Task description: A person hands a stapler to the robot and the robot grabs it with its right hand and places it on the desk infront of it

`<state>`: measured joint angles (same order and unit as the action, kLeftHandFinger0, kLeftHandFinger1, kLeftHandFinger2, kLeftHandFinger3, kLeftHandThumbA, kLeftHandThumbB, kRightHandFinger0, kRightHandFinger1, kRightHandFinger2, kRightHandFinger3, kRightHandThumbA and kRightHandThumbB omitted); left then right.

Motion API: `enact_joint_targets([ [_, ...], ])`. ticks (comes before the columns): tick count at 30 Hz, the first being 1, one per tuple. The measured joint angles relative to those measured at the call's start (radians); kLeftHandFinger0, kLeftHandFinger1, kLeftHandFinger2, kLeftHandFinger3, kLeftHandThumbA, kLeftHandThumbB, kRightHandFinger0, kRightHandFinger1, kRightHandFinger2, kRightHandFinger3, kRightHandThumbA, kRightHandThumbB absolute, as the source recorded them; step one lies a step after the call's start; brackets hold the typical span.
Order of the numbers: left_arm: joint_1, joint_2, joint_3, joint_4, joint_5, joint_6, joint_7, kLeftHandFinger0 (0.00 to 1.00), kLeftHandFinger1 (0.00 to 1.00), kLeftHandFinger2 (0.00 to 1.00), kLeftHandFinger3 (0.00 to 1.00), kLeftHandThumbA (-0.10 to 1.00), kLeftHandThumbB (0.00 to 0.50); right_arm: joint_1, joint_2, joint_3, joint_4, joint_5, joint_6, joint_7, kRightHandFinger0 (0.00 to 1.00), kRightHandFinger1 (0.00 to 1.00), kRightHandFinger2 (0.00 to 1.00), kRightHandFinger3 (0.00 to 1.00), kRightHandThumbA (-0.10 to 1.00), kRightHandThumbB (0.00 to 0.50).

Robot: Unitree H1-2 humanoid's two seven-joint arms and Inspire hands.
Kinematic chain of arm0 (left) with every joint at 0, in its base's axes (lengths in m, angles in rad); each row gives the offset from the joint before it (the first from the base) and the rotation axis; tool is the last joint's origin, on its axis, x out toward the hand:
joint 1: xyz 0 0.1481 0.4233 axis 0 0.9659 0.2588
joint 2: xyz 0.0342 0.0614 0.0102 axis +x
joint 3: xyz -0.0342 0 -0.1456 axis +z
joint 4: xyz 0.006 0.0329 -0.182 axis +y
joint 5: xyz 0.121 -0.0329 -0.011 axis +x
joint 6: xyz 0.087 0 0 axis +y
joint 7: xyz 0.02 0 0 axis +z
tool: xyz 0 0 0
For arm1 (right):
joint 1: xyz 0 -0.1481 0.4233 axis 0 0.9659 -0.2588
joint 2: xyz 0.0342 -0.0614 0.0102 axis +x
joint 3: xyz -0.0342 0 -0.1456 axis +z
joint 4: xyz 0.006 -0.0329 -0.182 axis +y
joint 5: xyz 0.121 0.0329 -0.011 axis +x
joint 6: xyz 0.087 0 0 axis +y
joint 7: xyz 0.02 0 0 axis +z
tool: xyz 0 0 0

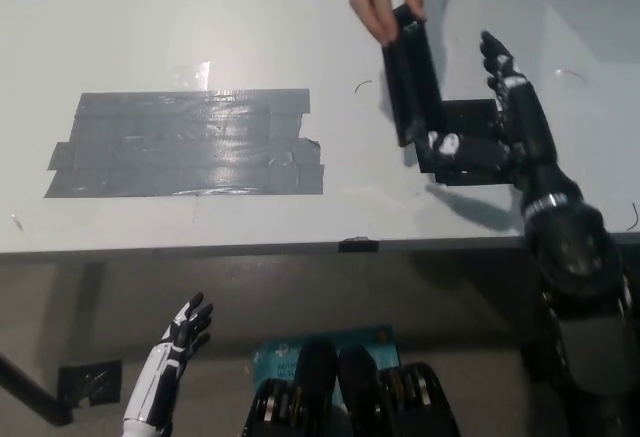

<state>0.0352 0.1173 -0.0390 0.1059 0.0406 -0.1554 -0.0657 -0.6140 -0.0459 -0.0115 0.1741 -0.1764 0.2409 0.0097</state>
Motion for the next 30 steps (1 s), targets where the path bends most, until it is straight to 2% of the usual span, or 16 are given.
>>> enact_joint_targets([
  [4, -0.006, 0.0, -0.001, -0.003, 0.003, 0.001, 0.0, 1.0, 1.0, 1.0, 1.0, 1.0, 0.389, -0.043, 0.015, 0.003, 0.065, 0.003, 0.01, -0.002, 1.0, 1.0, 1.0, 1.0, 1.0, 0.381],
  [8, -0.007, 0.001, -0.001, -0.008, 0.007, 0.001, -0.001, 1.0, 1.0, 1.0, 1.0, 1.0, 0.388, -0.06, 0.035, 0.008, 0.115, 0.004, 0.013, -0.005, 1.0, 1.0, 1.0, 1.0, 1.0, 0.368],
  [13, -0.007, 0.001, -0.001, -0.008, 0.01, 0.001, -0.002, 1.0, 1.0, 1.0, 1.0, 1.0, 0.394, -0.082, 0.043, 0.01, 0.175, 0.009, 0.022, -0.007, 1.0, 1.0, 1.0, 1.0, 1.0, 0.415],
  [14, -0.008, 0.002, -0.001, -0.008, 0.01, 0.001, -0.002, 1.0, 1.0, 1.0, 1.0, 1.0, 0.395, -0.093, 0.041, 0.01, 0.194, 0.009, 0.026, -0.007, 1.0, 1.0, 1.0, 1.0, 0.94, 0.347],
  [15, -0.008, 0.002, -0.001, -0.008, 0.01, 0.001, -0.002, 1.0, 1.0, 1.0, 1.0, 1.0, 0.396, -0.101, 0.039, 0.011, 0.211, 0.008, 0.033, -0.007, 1.0, 1.0, 1.0, 1.0, 0.75, 0.327],
  [16, -0.008, 0.002, -0.001, -0.008, 0.01, 0.001, -0.002, 1.0, 1.0, 1.0, 1.0, 1.0, 0.404, -0.114, 0.037, 0.014, 0.23, 0.006, 0.046, -0.009, 0.76, 0.76, 0.82, 1.0, 0.49, 0.236],
  [17, -0.008, 0.002, -0.001, -0.008, 0.011, 0.001, -0.002, 1.0, 1.0, 1.0, 1.0, 1.0, 0.406, -0.119, 0.035, 0.016, 0.237, 0.002, 0.054, -0.01, 0.43, 0.51, 0.63, 0.72, 0.16, 0.239],
  [18, -0.008, 0.002, -0.001, -0.008, 0.011, 0.001, -0.002, 1.0, 1.0, 1.0, 1.0, 1.0, 0.407, -0.135, 0.028, 0.028, 0.258, -0.009, 0.076, -0.013, 0.3, 0.43, 0.59, 0.63, 0.01, 0.244],
  [19, -0.008, 0.002, -0.001, -0.008, 0.011, 0.001, -0.002, 1.0, 1.0, 1.0, 1.0, 1.0, 0.412, -0.153, 0.02, 0.043, 0.283, -0.024, 0.099, -0.017, 0.16, 0.32, 0.45, 0.42, -0.1, 0.238],
  [20, -0.008, 0.002, -0.001, -0.009, 0.011, 0.001, -0.002, 1.0, 1.0, 1.0, 1.0, 1.0, 0.41, -0.171, 0.009, 0.06, 0.307, -0.038, 0.12, -0.022, 0.08, 0.25, 0.39, 0.36, -0.1, 0.232],
  [21, -0.008, 0.002, -0.001, -0.01, 0.011, 0.001, -0.002, 1.0, 1.0, 1.0, 1.0, 1.0, 0.412, -0.182, 0.002, 0.071, 0.325, -0.051, 0.136, -0.025, 0.01, 0.25, 0.48, 0.39, -0.1, 0.212],
  [23, -0.008, 0.002, 0.0, -0.01, 0.011, 0.002, -0.002, 1.0, 1.0, 1.0, 1.0, 1.0, 0.396, -0.197, -0.014, 0.094, 0.357, -0.076, 0.155, -0.039, 0.0, 0.34, 0.69, 0.56, -0.1, 0.203],
  [25, -0.01, 0.002, 0.0, -0.01, 0.011, 0.002, -0.002, 1.0, 1.0, 1.0, 1.0, 1.0, 0.4, -0.198, -0.019, 0.101, 0.367, -0.09, 0.165, -0.052, 0.0, 0.35, 0.75, 0.63, -0.1, 0.174],
  [27, -0.012, 0.003, 0.0, -0.01, 0.011, 0.002, -0.002, 1.0, 1.0, 1.0, 1.0, 1.0, 0.402, -0.197, -0.021, 0.101, 0.372, -0.1, 0.167, -0.067, 0.0, 0.37, 0.78, 0.68, -0.1, 0.167],
  [29, -0.014, 0.003, 0.0, -0.01, 0.011, 0.002, -0.002, 1.0, 1.0, 1.0, 1.0, 1.0, 0.397, -0.197, -0.022, 0.101, 0.373, -0.108, 0.167, -0.08, 0.0, 0.41, 0.83, 0.78, -0.1, 0.155],
  [30, -0.015, 0.003, 0.0, -0.01, 0.011, 0.002, -0.002, 1.0, 1.0, 1.0, 1.0, 1.0, 0.393, -0.197, -0.022, 0.1, 0.372, -0.11, 0.167, -0.085, 0.0, 0.4, 0.82, 0.78, -0.1, 0.157],
])
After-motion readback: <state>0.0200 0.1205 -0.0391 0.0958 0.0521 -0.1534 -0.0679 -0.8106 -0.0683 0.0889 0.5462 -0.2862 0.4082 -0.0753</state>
